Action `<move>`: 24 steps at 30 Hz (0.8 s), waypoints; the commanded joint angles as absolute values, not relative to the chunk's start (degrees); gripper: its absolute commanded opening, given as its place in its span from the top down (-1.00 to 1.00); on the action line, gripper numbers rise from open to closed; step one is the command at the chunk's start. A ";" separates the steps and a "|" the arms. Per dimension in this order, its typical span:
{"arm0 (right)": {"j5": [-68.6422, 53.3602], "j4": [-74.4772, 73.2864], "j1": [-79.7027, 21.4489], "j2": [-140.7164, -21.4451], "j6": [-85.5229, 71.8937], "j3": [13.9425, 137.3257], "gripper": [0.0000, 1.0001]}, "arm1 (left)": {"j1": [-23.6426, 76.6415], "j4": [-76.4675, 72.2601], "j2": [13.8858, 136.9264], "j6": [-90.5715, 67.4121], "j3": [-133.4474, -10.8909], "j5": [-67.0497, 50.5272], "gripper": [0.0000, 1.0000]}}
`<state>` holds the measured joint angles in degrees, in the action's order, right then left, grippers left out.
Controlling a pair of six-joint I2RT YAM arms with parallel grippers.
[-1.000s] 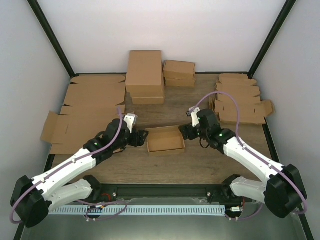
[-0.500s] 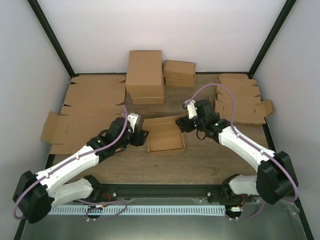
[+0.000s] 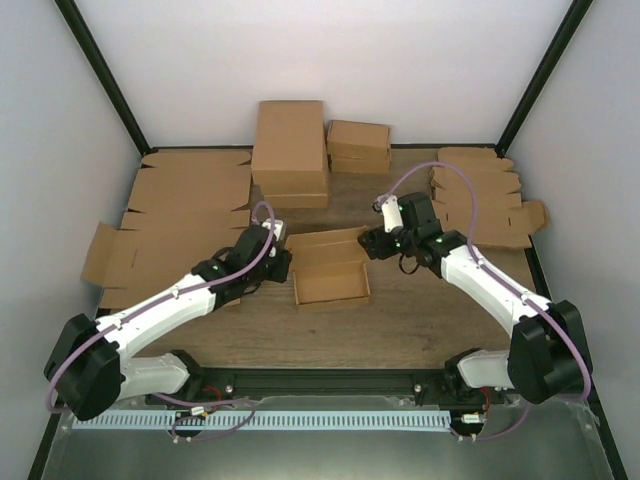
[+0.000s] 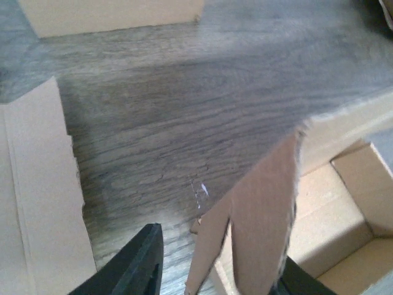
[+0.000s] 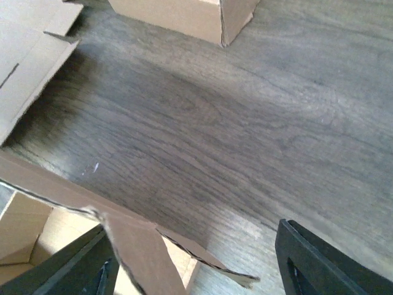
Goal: Fold the paper box
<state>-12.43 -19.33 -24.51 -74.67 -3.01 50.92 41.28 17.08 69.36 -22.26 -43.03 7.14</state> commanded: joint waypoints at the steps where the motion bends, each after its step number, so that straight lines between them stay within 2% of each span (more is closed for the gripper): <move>1: -14.08 -22.37 -23.48 -74.92 -3.43 52.84 -0.40 | 41.38 18.23 69.87 -23.27 -45.42 9.97 0.35; 8: -16.48 -22.36 -23.50 -73.98 -4.71 51.40 -0.05 | 41.46 17.97 71.36 -25.51 -45.63 6.47 0.43; 17: -17.79 -24.07 -23.49 -73.03 -5.58 50.15 0.04 | 41.66 19.34 72.24 -27.05 -46.25 3.54 0.45; 20: -18.47 -24.83 -23.47 -72.19 -7.03 49.89 0.15 | 41.60 19.06 71.79 -28.17 -46.27 1.40 0.52; 24: -20.12 -25.05 -23.52 -70.66 -9.78 48.85 0.18 | 41.65 17.88 71.30 -31.19 -45.56 -0.40 0.60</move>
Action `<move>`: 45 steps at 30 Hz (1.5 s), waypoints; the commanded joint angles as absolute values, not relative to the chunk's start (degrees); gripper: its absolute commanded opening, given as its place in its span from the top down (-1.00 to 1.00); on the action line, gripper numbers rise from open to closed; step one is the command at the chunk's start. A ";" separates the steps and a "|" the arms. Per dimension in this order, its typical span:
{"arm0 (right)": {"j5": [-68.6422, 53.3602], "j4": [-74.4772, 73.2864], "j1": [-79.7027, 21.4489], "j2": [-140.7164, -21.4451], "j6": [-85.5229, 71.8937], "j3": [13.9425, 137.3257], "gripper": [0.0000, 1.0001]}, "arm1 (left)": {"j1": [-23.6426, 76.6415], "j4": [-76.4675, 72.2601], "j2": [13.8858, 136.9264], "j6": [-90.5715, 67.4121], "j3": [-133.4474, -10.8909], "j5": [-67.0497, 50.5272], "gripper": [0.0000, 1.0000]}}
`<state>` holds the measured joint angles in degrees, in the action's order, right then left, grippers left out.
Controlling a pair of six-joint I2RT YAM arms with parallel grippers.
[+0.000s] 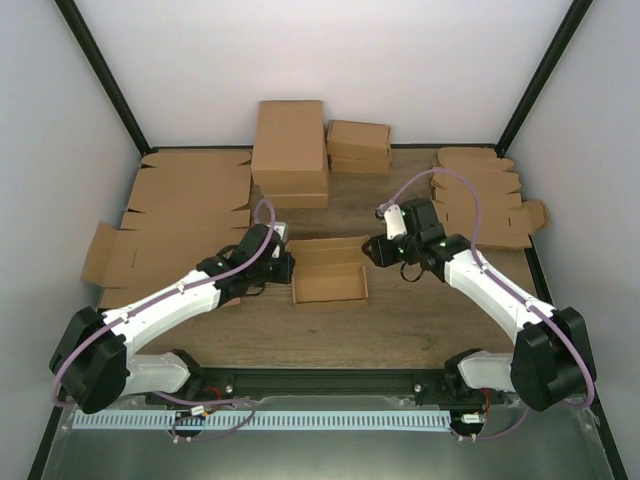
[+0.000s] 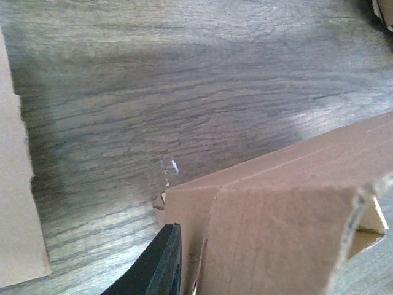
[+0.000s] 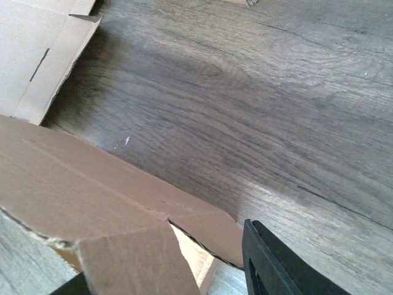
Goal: Fold the paper box
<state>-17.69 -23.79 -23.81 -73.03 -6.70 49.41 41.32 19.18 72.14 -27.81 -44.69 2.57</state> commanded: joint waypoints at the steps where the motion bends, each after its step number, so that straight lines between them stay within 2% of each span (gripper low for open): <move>1: -20.54 -24.74 -23.52 -70.04 -10.54 48.34 0.20 | 41.60 17.32 71.28 -31.85 -45.33 -1.13 0.60; 6: -19.71 -24.91 -23.62 -68.33 -13.39 46.42 0.28 | 41.60 16.13 71.11 -34.45 -44.34 -2.41 0.63; 11: -17.91 -25.58 -24.10 -67.34 -12.26 45.02 0.20 | 41.61 15.96 70.66 -36.01 -44.05 -1.80 0.69; 25: -18.06 -25.90 -27.14 -66.57 -21.19 44.99 0.22 | 41.65 12.58 70.38 -44.41 -42.36 -4.48 0.70; 45: -13.64 -22.16 -32.45 -64.12 -30.74 40.68 0.50 | 42.85 6.07 66.61 -55.89 -35.14 -4.39 0.66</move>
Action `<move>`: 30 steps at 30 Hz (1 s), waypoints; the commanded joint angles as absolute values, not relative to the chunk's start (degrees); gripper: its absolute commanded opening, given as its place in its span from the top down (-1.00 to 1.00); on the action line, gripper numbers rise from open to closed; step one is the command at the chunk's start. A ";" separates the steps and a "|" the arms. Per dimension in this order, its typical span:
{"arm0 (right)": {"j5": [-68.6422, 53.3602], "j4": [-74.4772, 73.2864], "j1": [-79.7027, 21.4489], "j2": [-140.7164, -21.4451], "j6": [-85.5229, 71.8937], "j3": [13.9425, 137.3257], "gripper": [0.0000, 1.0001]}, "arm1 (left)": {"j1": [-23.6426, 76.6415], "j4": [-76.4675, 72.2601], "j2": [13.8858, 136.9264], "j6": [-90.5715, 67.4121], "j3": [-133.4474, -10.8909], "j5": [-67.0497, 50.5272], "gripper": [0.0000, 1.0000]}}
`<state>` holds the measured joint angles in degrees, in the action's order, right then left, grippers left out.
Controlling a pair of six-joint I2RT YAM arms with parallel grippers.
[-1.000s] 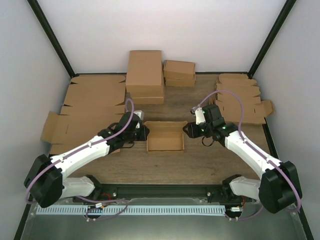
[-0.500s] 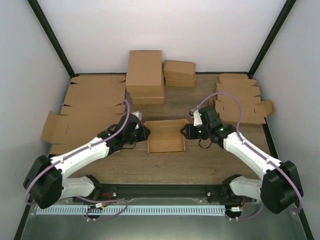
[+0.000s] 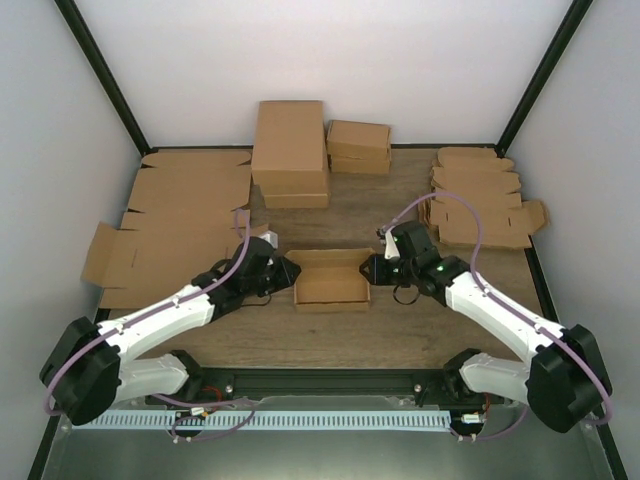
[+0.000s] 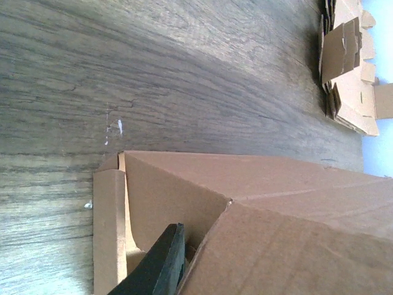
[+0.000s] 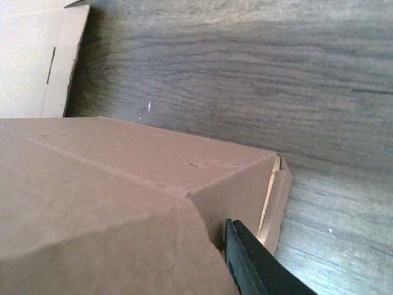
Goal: Fold the paper box
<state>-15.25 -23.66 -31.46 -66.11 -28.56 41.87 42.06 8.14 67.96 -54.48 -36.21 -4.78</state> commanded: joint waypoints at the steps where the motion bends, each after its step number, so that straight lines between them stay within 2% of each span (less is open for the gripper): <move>1: -13.60 -21.89 -32.58 -63.73 -30.95 39.97 0.50 | 42.93 6.42 66.36 -55.42 -34.95 -4.10 0.66; 18: -13.34 -19.21 -34.99 -59.99 -35.42 35.25 0.60 | 45.31 6.44 65.69 -53.23 -33.01 -3.91 0.67; 24: -11.95 -17.52 -35.67 -59.02 -38.04 31.99 0.71 | 45.39 9.46 64.89 -50.05 -33.34 -2.71 0.67; 30: -9.00 -16.98 -39.01 -58.33 -41.04 32.38 0.69 | 45.42 13.36 64.85 -46.91 -35.50 -1.14 0.68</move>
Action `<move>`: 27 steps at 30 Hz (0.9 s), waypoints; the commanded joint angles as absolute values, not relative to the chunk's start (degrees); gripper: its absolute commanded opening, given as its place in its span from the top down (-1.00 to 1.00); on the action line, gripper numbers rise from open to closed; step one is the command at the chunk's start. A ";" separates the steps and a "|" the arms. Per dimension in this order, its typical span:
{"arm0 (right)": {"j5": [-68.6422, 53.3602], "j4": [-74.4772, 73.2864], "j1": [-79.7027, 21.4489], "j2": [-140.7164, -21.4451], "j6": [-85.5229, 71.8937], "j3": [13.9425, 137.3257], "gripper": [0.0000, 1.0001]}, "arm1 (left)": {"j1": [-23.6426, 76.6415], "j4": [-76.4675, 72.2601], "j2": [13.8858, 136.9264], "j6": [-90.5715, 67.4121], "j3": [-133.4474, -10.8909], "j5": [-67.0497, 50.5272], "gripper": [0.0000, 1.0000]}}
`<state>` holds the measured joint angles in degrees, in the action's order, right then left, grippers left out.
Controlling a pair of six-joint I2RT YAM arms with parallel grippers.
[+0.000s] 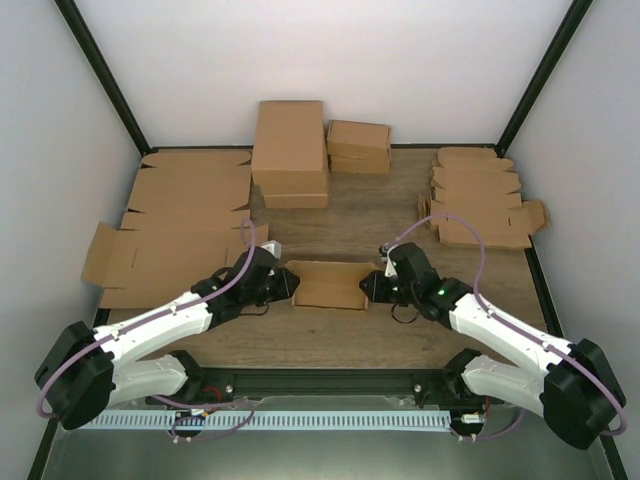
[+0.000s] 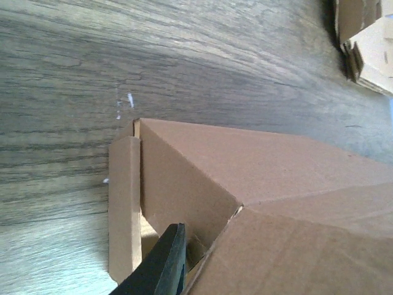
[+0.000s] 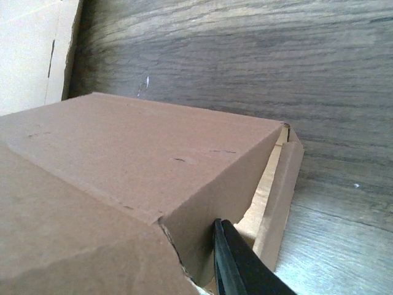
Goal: Fold the paper box
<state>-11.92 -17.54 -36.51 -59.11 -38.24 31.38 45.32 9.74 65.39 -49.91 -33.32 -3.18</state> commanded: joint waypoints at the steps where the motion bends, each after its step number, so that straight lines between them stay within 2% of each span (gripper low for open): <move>1: -8.25 -17.34 -39.56 -58.65 -41.03 32.74 0.69 | 45.43 13.77 64.91 -46.61 -35.84 -1.00 0.67; 14: -0.80 -20.65 -42.16 -59.71 -39.53 30.47 0.68 | 45.42 13.21 64.17 -43.10 -31.69 -2.43 0.67; 16: -0.73 -20.58 -42.19 -59.38 -39.40 30.19 0.68 | 45.39 13.46 64.16 -42.96 -31.92 -3.19 0.61; 18: -0.53 -20.50 -42.19 -58.95 -38.84 30.21 0.68 | 45.44 14.73 63.84 -42.33 -32.92 -4.18 0.36; 21: -0.02 -20.66 -42.19 -58.92 -37.80 31.09 0.68 | 45.42 19.45 61.46 -40.63 -35.61 -3.47 -0.17; 27: 0.20 -19.41 -42.19 -59.94 -34.54 31.34 0.69 | 45.43 28.70 51.96 -34.21 -41.50 -3.41 -0.82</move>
